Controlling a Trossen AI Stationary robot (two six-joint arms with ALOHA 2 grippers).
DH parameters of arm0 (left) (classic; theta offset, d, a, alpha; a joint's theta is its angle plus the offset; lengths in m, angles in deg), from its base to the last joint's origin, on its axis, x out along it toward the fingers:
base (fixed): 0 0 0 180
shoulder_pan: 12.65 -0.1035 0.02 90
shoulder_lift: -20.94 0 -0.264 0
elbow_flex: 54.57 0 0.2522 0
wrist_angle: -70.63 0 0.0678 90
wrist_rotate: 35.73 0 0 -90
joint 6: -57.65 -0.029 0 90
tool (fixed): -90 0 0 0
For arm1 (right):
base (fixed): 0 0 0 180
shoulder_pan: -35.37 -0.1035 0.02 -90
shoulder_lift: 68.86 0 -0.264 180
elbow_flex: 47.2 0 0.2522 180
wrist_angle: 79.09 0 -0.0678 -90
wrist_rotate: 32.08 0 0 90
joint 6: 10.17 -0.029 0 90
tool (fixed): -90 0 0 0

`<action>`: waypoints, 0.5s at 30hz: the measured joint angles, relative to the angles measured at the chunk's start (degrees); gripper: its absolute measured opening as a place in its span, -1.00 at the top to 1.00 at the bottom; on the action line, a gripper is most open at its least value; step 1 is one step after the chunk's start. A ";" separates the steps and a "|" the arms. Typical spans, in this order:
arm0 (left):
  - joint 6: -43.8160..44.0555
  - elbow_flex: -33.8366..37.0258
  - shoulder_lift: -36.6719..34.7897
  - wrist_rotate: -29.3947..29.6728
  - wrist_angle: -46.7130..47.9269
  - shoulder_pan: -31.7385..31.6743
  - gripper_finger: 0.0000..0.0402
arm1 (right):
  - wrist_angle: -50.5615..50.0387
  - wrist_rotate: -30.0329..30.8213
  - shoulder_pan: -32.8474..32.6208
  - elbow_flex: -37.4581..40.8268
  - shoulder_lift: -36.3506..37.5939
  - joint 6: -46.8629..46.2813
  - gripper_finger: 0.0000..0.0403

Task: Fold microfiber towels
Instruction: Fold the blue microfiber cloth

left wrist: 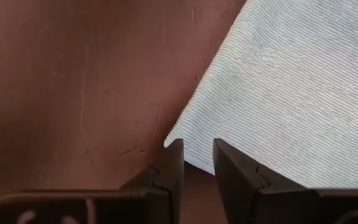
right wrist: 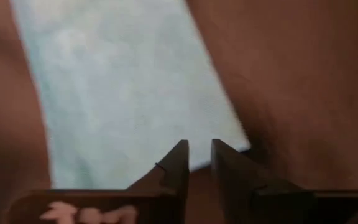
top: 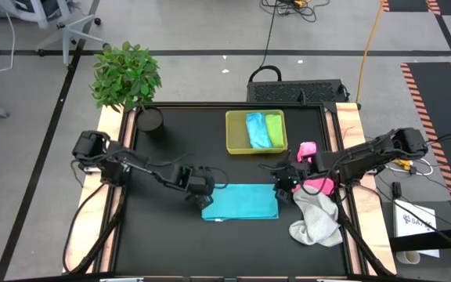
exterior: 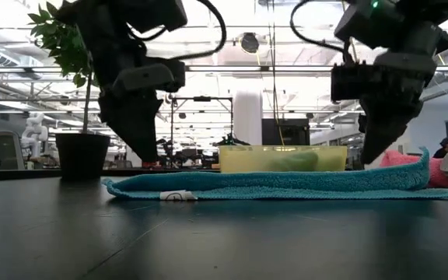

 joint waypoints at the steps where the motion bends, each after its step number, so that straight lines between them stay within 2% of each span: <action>1: -0.79 0.00 0.00 -0.59 -0.10 -0.70 0.56 | -0.90 0.02 0.59 0.00 0.00 0.83 0.65; 9: -5.28 0.00 0.26 -11.54 -0.19 -7.07 0.56 | -1.17 0.00 4.67 0.00 0.00 5.85 0.41; 15: -7.40 0.00 0.98 -16.32 -0.12 -9.47 0.56 | -1.18 -0.12 6.64 0.00 0.00 6.10 0.34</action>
